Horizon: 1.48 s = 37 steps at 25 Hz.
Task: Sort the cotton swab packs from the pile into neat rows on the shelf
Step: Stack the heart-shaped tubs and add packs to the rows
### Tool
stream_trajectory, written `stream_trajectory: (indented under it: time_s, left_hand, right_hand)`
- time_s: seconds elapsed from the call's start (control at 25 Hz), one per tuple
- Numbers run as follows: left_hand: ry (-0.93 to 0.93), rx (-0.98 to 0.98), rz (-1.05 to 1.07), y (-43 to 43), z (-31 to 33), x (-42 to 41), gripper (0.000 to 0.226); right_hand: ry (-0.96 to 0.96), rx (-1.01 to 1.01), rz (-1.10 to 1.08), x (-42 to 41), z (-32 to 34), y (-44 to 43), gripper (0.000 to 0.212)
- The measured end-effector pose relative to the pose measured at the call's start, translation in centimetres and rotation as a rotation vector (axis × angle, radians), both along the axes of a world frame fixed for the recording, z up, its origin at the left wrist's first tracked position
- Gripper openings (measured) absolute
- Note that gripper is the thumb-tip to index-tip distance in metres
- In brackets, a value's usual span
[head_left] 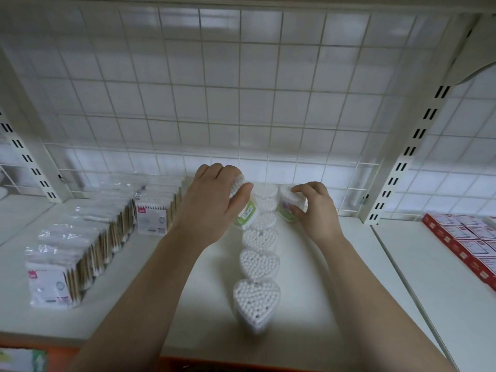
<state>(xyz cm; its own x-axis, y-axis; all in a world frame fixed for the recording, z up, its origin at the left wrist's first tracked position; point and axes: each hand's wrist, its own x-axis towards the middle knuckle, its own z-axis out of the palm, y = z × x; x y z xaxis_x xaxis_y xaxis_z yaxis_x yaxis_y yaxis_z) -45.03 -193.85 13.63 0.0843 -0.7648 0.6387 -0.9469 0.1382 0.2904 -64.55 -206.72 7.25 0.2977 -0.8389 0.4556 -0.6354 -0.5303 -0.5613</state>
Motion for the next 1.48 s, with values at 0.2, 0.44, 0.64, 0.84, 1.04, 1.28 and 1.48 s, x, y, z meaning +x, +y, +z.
stream_trajectory:
  time_s: [0.2,0.44,0.64,0.84,1.04,1.28,1.48]
  left_hand:
    - [0.034,-0.039,0.011,-0.1,0.5,-0.1,0.046]
    - [0.073,-0.054,-0.075,-1.4,2.0,-1.9,0.050]
    - [0.100,-0.052,-0.162,-3.1,3.2,-4.4,0.050]
    - [0.047,0.060,-0.151,-4.8,3.1,-6.9,0.040]
    - [-0.127,0.206,-0.126,-6.4,1.1,-8.4,0.047]
    - [-0.349,0.399,-0.044,-7.0,-1.1,-8.7,0.057]
    - [-0.338,0.506,-0.041,-7.1,-1.3,-8.9,0.068]
  right_hand:
    - [0.032,-0.024,0.003,-0.1,0.0,-0.2,0.036]
    - [0.046,0.008,0.010,-1.7,0.9,0.2,0.039]
    - [0.053,-0.011,-0.033,-4.2,1.5,1.1,0.031]
    - [0.093,0.040,-0.066,-6.1,1.1,2.3,0.027]
    - [0.099,0.084,-0.073,-6.2,-0.4,3.1,0.028]
    - [0.111,0.123,-0.088,-6.5,-1.6,3.3,0.028]
    - [0.109,0.167,-0.077,-7.1,-2.1,3.4,0.028]
